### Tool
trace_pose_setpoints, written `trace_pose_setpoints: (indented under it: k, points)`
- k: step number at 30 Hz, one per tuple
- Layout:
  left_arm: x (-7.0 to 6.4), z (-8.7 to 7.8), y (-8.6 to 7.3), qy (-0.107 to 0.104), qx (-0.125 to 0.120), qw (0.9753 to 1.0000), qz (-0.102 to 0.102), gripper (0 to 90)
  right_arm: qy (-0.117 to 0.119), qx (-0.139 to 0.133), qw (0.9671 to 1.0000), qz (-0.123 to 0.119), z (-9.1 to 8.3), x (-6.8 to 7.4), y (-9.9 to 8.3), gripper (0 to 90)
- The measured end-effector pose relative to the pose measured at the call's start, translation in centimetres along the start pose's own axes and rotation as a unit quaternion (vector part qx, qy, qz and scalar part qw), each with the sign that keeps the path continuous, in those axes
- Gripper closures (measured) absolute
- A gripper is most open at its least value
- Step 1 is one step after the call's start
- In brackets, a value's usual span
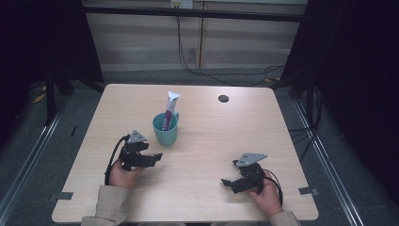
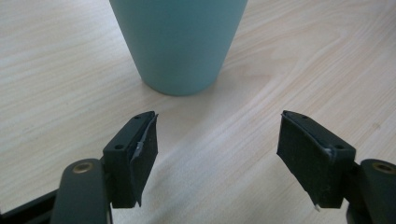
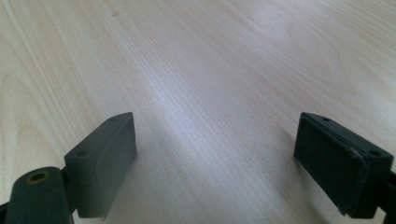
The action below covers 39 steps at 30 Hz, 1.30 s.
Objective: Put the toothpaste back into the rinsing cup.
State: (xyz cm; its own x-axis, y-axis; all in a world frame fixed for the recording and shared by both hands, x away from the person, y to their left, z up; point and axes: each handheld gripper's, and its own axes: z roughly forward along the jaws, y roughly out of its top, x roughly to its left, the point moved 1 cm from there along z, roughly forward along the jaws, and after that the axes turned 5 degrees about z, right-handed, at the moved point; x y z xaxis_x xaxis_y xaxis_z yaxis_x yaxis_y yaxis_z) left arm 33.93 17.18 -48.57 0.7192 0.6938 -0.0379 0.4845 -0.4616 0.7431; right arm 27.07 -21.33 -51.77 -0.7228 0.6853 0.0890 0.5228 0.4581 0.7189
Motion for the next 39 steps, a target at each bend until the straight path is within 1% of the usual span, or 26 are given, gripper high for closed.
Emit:
trace_pose_setpoints:
  k: [3,5,7,9,10,12,13,14,16,20,25,26,29,32,35,39]
  points:
    - [-0.1,0.1,-0.4,0.001,0.004,1.0000,0.002,28.4,0.000,0.000,1.0000,0.000,0.0,0.0,0.0,12.3]
    - [-0.1,0.1,-0.7,0.002,0.007,0.9999,0.007,28.3,0.000,0.000,1.0000,0.000,0.0,0.0,0.0,12.3]
    - [-0.2,0.2,-0.9,0.003,0.006,1.0000,0.005,28.1,0.000,0.000,1.0000,0.000,0.0,0.0,0.0,12.2]
    - [-0.2,0.2,-1.1,0.004,0.012,0.9999,0.011,28.1,0.000,0.000,1.0000,0.000,0.0,0.0,0.0,12.2]
    - [-0.3,0.3,-1.2,0.006,0.012,0.9999,0.010,28.0,0.000,0.000,1.0000,0.000,0.0,0.0,0.0,12.3]
    - [-0.3,0.3,-1.3,0.005,0.016,0.9997,0.016,28.0,0.000,0.000,1.0000,0.000,0.0,0.0,0.0,12.2]
    - [-0.4,0.3,-1.4,0.007,0.014,0.9998,0.012,27.9,0.000,0.000,1.0000,0.000,0.0,0.0,0.0,12.3]
    - [-0.4,0.3,-1.5,0.007,0.016,0.9997,0.017,27.8,0.000,0.000,1.0000,0.000,0.0,0.0,0.0,12.3]
    - [-0.5,0.4,-1.7,0.008,0.017,0.9996,0.021,27.7,0.000,0.000,1.0000,0.000,0.0,0.0,0.0,12.3]
    - [-0.7,0.6,-2.0,0.011,0.025,0.9993,0.027,27.5,0.000,0.000,1.0000,0.000,0.0,0.0,0.0,12.3]
    - [-0.8,0.7,-2.4,0.010,0.029,0.9991,0.028,27.2,0.000,0.000,1.0000,0.000,0.0,0.0,0.0,12.3]
    - [-0.8,0.7,-2.5,0.011,0.032,0.9989,0.032,27.1,0.000,0.000,1.0000,0.000,0.0,0.0,0.0,12.2]
    - [-0.9,0.8,-2.7,0.013,0.029,0.9990,0.032,26.7,0.000,0.000,1.0000,0.000,0.0,0.0,0.0,12.2]
    - [-1.1,0.8,-2.7,0.016,0.032,0.9985,0.042,26.2,0.000,0.000,1.0000,0.000,0.0,0.0,0.0,12.3]
    - [-1.0,0.7,-2.8,0.017,0.030,0.9983,0.047,25.3,0.000,0.000,1.0000,0.000,0.0,0.0,0.0,12.3]
    - [-1.0,0.8,-3.1,0.014,0.017,0.9987,0.045,23.2,0.000,0.000,1.0000,0.000,0.0,0.0,0.0,12.3]
